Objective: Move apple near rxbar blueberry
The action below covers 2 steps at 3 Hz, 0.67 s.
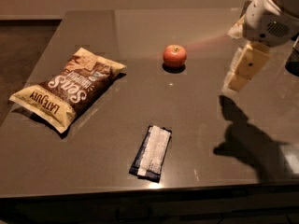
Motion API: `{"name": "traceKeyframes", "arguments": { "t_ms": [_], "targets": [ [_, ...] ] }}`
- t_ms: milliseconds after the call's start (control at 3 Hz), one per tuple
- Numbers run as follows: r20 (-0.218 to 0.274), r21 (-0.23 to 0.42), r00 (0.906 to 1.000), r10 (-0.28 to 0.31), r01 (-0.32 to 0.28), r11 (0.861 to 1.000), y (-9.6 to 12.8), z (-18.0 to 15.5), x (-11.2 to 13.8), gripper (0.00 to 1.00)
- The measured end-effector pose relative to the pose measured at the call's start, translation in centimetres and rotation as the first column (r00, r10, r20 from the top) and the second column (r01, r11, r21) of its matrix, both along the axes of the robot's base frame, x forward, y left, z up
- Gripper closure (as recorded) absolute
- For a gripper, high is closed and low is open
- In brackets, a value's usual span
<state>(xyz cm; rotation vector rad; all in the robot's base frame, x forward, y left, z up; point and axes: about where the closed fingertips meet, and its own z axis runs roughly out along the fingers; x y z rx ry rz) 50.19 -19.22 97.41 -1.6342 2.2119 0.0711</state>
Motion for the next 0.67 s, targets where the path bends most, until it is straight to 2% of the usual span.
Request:
{"name": "traceKeyframes", "arguments": {
  "t_ms": [333,667],
  "targets": [
    [0.009,0.03,0.9982,-0.059,0.059,0.998,1.1,-0.9,3.8,0.0],
    [0.016,0.058,0.9921,-0.124,0.123,0.991,2.0,-2.1,7.5,0.0]
  ]
}}
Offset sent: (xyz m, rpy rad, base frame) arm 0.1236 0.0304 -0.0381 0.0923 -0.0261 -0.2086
